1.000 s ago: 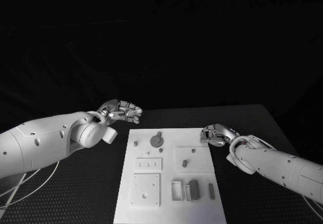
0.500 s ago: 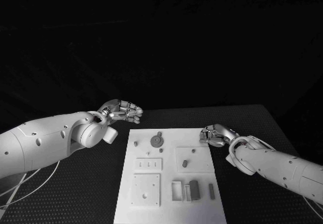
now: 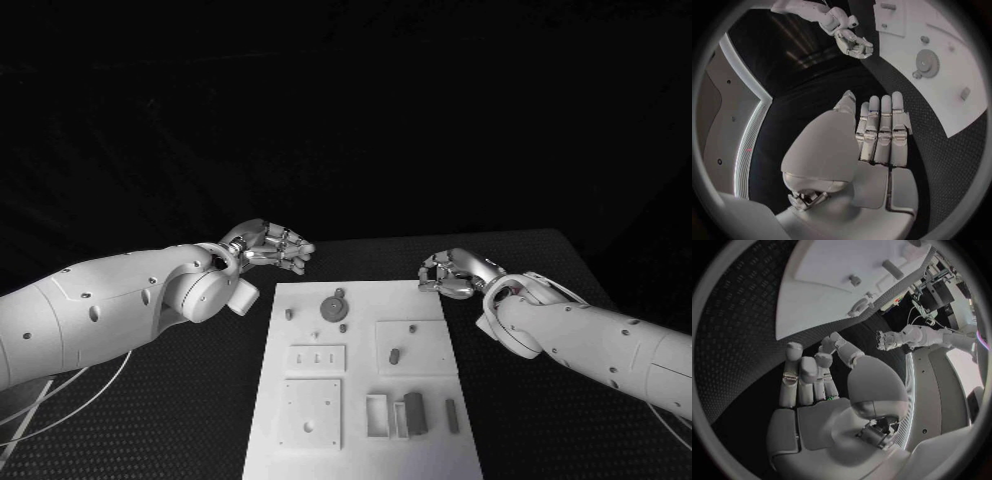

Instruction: Assemble the parts on the task board

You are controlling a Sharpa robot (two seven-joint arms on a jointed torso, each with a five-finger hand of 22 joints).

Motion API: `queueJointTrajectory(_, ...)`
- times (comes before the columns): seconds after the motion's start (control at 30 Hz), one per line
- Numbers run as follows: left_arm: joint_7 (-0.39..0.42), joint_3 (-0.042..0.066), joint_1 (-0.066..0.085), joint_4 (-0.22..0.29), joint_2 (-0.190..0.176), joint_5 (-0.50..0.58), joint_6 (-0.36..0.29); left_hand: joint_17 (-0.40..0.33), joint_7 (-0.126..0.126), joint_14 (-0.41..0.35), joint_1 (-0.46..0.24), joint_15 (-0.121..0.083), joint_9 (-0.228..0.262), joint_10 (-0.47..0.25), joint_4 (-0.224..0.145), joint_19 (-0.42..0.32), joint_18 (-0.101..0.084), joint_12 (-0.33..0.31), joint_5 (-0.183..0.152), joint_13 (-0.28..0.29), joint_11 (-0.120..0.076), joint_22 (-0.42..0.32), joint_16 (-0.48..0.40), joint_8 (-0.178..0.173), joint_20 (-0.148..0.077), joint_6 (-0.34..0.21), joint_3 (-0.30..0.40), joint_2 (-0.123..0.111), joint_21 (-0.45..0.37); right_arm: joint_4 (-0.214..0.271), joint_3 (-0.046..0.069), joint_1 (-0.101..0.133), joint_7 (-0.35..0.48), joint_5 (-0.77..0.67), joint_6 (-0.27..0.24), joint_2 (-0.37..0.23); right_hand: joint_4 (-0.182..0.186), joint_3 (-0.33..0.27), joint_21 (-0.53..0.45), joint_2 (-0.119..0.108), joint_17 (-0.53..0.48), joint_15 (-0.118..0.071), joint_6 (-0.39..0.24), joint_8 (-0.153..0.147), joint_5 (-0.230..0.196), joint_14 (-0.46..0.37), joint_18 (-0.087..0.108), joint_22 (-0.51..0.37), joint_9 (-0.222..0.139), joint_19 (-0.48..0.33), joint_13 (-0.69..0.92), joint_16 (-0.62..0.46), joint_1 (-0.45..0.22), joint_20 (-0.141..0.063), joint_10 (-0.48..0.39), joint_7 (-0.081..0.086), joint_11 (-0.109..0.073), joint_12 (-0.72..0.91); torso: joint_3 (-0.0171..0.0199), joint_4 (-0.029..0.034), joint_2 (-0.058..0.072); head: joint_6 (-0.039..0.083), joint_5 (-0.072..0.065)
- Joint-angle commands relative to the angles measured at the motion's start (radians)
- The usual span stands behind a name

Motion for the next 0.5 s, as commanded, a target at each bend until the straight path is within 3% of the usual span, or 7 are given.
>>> queueJointTrajectory(0.03,-0.093,0.001,0.001,0.001,0.011,-0.096,0.002,0.006,-0.002,0.014,-0.022,-0.001,0.002,0.013,0.003,0.014,0.008,0.005,-0.004,0.007,-0.003,0.007,0.007,-0.006,-0.002,0.013,-0.002,-0.003,0.007,0.041,0.002,0.015,-0.111,-0.074,0.011,0.000,-0.002,-0.007,0.005,0.005,0.001,-0.021,0.230,0.003,0.002,0.017,0.015,0.015,0.002,0.008,-0.002,0.006,0.003,0.001,-0.014,-0.012,-0.023,0.000,-0.0015,-0.0043,-0.008,0.004,0.002)
queueJointTrajectory(0.1,-0.121,0.001,0.003,0.000,0.019,-0.145,0.013,0.015,-0.004,0.022,-0.056,-0.006,0.002,0.023,0.003,0.019,0.008,0.008,-0.004,0.017,-0.009,0.014,0.012,-0.011,-0.007,0.021,-0.016,-0.005,0.011,0.058,0.002,0.025,-0.153,-0.098,0.056,0.005,-0.002,-0.007,0.005,0.004,0.001,-0.021,0.231,0.003,0.002,0.018,0.015,0.015,0.002,0.009,-0.002,0.006,0.004,0.000,-0.013,-0.012,-0.023,0.000,-0.0018,-0.0055,-0.011,0.008,0.004)
queueJointTrajectory(0.2,-0.144,0.001,0.009,-0.004,0.044,-0.181,-0.012,0.038,-0.015,0.046,-0.109,-0.019,0.005,0.050,0.003,0.042,0.011,0.022,-0.005,0.041,-0.023,0.032,0.030,-0.010,-0.019,0.047,-0.032,0.006,0.029,0.080,0.002,0.034,-0.201,-0.134,0.065,0.018,-0.002,-0.008,0.006,0.002,0.001,-0.022,0.233,0.003,0.002,0.019,0.015,0.015,0.003,0.010,-0.003,0.006,0.005,-0.001,-0.011,-0.013,-0.023,0.000,-0.0040,-0.0067,-0.019,0.012,0.004)
queueJointTrajectory(0.27,-0.171,0.001,0.012,-0.007,0.065,-0.186,-0.026,0.064,-0.032,0.080,-0.112,-0.040,0.011,0.087,0.003,0.074,0.015,0.041,-0.004,0.066,-0.043,0.055,0.060,-0.002,-0.036,0.086,-0.031,0.018,0.056,0.097,0.002,0.035,-0.224,-0.145,0.062,0.022,-0.002,-0.008,0.006,0.002,0.001,-0.022,0.233,0.003,0.002,0.020,0.015,0.014,0.003,0.011,-0.003,0.005,0.005,-0.001,-0.010,-0.013,-0.024,0.000,-0.0059,-0.0063,-0.023,0.014,0.006)
queueJointTrajectory(0.33,-0.203,0.001,0.013,-0.008,0.081,-0.186,-0.017,0.073,-0.034,0.079,-0.113,-0.044,0.010,0.090,0.003,0.073,0.011,0.042,-0.004,0.080,-0.045,0.069,0.073,-0.008,-0.043,0.094,-0.034,0.020,0.064,0.111,0.002,0.037,-0.244,-0.160,0.059,0.029,-0.002,-0.008,0.006,0.001,0.001,-0.022,0.234,0.003,0.002,0.021,0.015,0.014,0.003,0.012,-0.004,0.005,0.006,-0.002,-0.009,-0.013,-0.024,-0.001,-0.0069,-0.0053,-0.027,0.015,0.009)
queueJointTrajectory(0.4,-0.242,0.000,0.013,-0.003,0.098,-0.197,-0.013,0.080,-0.026,0.068,-0.119,-0.043,0.005,0.081,0.003,0.064,0.007,0.038,-0.004,0.096,-0.042,0.083,0.080,-0.027,-0.044,0.083,-0.038,0.018,0.068,0.135,0.002,0.040,-0.270,-0.168,0.068,0.033,-0.002,-0.008,0.007,0.000,0.001,-0.023,0.236,0.003,0.002,0.023,0.015,0.014,0.004,0.014,-0.004,0.005,0.007,-0.003,-0.007,-0.014,-0.025,-0.001,-0.0075,-0.0050,-0.030,0.019,0.009)
queueJointTrajectory(0.5,-0.286,0.000,0.013,0.003,0.124,-0.234,-0.025,0.085,0.005,0.062,-0.131,-0.042,-0.013,0.068,0.004,0.059,0.007,0.031,-0.005,0.111,-0.037,0.095,0.089,-0.072,-0.045,0.019,-0.043,0.007,0.073,0.169,0.002,0.042,-0.302,-0.170,0.080,0.045,-0.001,-0.008,0.007,0.000,0.001,-0.024,0.237,0.002,0.002,0.025,0.015,0.014,0.004,0.016,-0.005,0.005,0.007,-0.003,-0.005,-0.014,-0.025,-0.001,-0.0088,-0.0050,-0.034,0.021,0.014)
